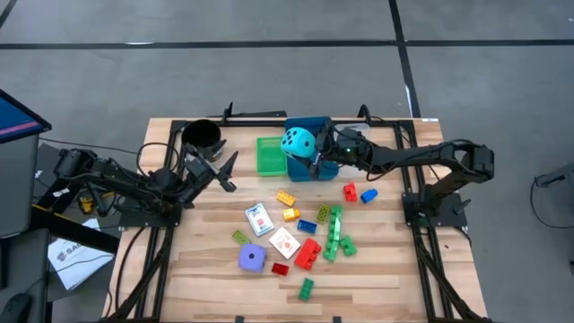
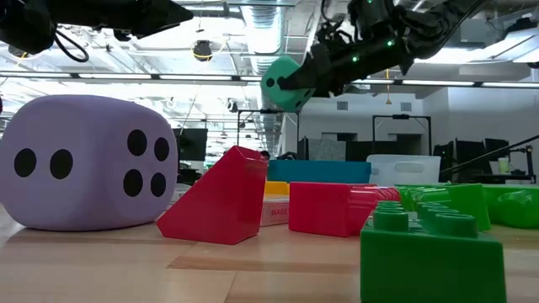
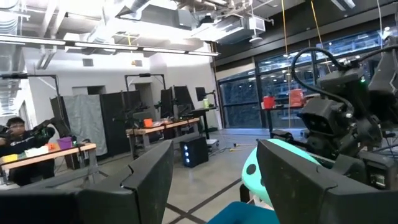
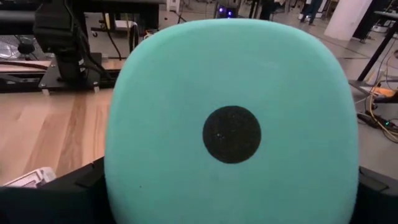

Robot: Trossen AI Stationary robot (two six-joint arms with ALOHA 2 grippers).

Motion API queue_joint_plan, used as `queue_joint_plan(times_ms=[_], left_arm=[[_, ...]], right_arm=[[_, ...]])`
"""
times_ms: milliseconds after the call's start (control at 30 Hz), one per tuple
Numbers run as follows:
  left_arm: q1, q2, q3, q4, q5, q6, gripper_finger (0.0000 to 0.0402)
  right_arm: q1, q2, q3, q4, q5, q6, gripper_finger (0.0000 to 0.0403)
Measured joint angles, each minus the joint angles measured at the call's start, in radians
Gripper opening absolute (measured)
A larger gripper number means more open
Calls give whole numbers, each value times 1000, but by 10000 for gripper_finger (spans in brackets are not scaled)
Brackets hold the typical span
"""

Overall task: Pick & Place Toys
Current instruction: Put the light blue dice into the transparent bin

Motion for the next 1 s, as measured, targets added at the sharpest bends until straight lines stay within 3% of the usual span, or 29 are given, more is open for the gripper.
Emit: queue_joint_plan(times_ms=[433, 767, 1000], left_arm=[[0, 0, 0, -53, 41, 0, 223], [0, 0, -1, -111, 320, -153, 223], [0, 0, 0, -116, 645, -301, 223]], right_arm=[[-2, 3, 0, 25, 0, 2, 363], [-2, 3, 0, 27, 0, 2, 363], [-2, 3, 0, 29, 0, 2, 363]])
